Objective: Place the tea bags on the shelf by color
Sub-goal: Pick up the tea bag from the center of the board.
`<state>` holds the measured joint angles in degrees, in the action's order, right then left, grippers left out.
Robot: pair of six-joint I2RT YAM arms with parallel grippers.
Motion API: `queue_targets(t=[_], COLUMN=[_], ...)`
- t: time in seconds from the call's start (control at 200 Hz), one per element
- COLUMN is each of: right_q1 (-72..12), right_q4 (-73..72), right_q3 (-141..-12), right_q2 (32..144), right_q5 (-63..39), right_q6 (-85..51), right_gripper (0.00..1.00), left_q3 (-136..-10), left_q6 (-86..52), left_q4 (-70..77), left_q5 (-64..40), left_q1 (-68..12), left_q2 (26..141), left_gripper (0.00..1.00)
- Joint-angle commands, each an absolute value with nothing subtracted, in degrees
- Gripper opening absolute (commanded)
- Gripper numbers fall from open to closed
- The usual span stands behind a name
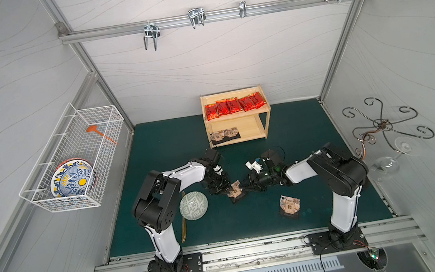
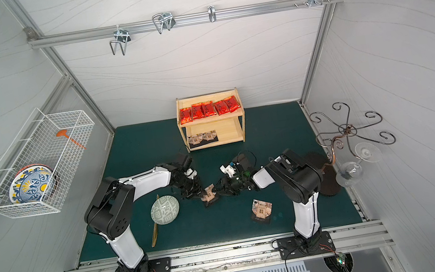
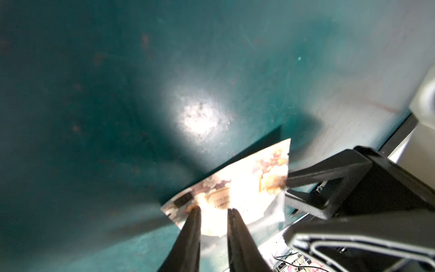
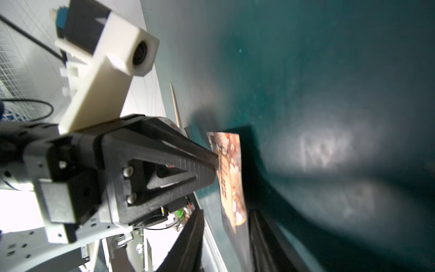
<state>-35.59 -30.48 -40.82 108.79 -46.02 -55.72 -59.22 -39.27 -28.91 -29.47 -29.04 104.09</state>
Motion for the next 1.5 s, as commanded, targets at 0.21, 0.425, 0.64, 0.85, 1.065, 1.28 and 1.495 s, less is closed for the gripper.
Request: queue_targets(t=[0.21,0.425,0.64,0.85,1.065,1.28,1.495], right_q1=[-35.69,-34.2,-30.42,-31.42,-33.22,-33.18,-32.37], right_q4=[-36.79,-35.57,-45.56,-49.57,-50.71,-49.88,-47.51], right_q3=[-41.97,-41.19,-38.05,-40.44,-43.76,-44.91,-44.69], right_q2=[111.57,108.22,102.93,100.2,100.9,101.59,101.25], right_q5=[-48.43,-49.58,-55.88,-59.08,-60.03,-60.47,-61.16], right_q6=[-61.13,-58.93,-60.75,-62.73,-64.09,-63.52,-61.44], right_gripper=[0.09,0.0,0.0,0.0,0.0,0.0,0.0], left_q3=[-58.45,-59.83,-56.12,-50.83,-47.04,-46.06,-46.51], left_q6=[-39.19,-40.45,-44.83,-52.49,-59.72,-60.16,-56.74], left_q4=[-28.68,-28.43,-20.66,-4.95,7.64,8.86,3.75], left_q5=[-29.27,-35.48,-47.27,-56.3,-59.81,-59.75,-58.19], left_q1=[-28.57,-24.6,-17.18,-15.99,-15.97,-16.04,-15.35], left_q2=[103.7,96.64,89.91,89.11,87.95,86.07,84.57], left_gripper=[0.22,0.28,0.41,0.51,0.49,0.23,0.12])
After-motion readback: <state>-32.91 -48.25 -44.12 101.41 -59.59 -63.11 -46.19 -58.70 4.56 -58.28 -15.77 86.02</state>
